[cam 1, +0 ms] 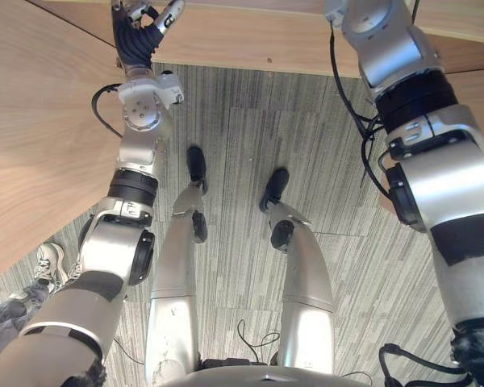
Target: Walk over to the cabinet, pick up the folder, carry it to the office cabinet, place the folder inside the office cabinet, then close the office cabinet door
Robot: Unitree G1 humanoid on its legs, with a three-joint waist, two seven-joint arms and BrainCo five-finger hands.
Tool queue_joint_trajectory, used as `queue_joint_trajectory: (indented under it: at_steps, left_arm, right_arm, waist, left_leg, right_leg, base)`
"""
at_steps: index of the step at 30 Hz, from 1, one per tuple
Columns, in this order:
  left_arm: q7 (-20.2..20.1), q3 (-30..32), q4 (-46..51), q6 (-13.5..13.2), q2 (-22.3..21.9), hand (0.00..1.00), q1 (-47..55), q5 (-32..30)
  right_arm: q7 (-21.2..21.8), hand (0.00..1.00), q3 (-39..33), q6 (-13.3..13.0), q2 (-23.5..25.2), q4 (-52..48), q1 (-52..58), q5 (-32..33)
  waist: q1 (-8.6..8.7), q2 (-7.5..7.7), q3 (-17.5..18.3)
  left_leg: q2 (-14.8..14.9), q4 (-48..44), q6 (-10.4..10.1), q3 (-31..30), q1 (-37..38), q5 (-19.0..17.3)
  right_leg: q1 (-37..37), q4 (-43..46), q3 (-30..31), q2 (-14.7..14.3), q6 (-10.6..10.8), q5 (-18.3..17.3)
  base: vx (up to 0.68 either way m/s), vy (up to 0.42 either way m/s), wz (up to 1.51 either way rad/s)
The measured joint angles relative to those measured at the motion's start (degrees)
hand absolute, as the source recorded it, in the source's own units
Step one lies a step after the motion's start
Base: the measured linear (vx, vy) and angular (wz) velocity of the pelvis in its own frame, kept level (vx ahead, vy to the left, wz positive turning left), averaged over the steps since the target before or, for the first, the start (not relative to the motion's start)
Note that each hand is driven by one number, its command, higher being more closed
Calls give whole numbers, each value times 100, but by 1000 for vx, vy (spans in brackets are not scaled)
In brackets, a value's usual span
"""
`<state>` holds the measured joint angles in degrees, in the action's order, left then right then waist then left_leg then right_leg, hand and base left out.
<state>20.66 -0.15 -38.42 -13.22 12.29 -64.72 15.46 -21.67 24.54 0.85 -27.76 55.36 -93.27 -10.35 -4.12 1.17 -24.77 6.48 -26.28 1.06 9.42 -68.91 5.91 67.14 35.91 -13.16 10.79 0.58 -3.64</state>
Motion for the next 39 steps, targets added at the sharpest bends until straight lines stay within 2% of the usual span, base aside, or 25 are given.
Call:
queue_joint_trajectory:
  at_steps: [2, 9, 16, 21, 31, 36, 39]
  left_arm:
    - [-62, 0, -86, 0, 14, 0, -146, 0]
    - [-115, 13, -262, 13, 78, 0, -347, 26]
    - [-105, 129, -272, -30, 15, 0, -447, 72]
    - [-93, 273, -338, 167, -25, 0, -433, 215]
    - [-101, 399, -551, 591, -549, 0, 47, 247]
    - [-101, 331, -269, 597, -483, 0, 747, 242]
    - [-106, 70, 472, 591, -425, 0, 1613, 208]
  right_arm:
    - [-7, 100, -14, -10, -9, 8, -50, 105]
    - [-6, 100, -110, -56, -86, 12, -136, 166]
    - [-110, 100, -322, 8, 57, 18, -208, 166]
    - [-105, 100, -388, 60, 400, 177, -201, 165]
    - [-103, 100, -705, 63, 979, 120, 407, 155]
    - [-106, 100, -860, 67, 962, -955, 1161, 94]
    - [-153, 100, -967, 61, 720, -2313, 2094, 34]
  waist:
    - [-35, -80, -2]
    - [-3, -112, -4]
    - [-1, -133, -15]
    - [71, -134, -15]
    - [143, -139, -18]
    - [247, -138, -18]
    - [279, -138, -18]
  left_leg:
    - [-41, 177, -3, 0, 1, 124]
    - [-87, 238, -24, 26, -55, 157]
    - [-50, 196, 54, 114, -92, 262]
    - [28, -117, 130, 156, -74, 120]
    - [183, -667, 143, 286, 494, -344]
    - [317, -1099, 145, 307, 847, -669]
    - [359, -1185, 122, 313, 1220, -823]
  right_leg:
    - [45, -22, -23, 18, -15, 25]
    - [210, 127, -19, 103, -69, -71]
    - [264, 144, 24, 100, -27, 57]
    - [160, 179, 86, 65, -7, 76]
    - [-555, 180, 260, -36, 45, 48]
    - [-951, 350, 348, -107, 56, -124]
    - [-1338, 359, 370, -140, 81, -220]
  base:
    - [-37, -27, 12]
    - [-50, -35, 8]
    - [-51, -23, -3]
    - [-61, -20, -10]
    - [-45, -30, -11]
    - [-26, -82, -12]
    - [6, -65, -6]
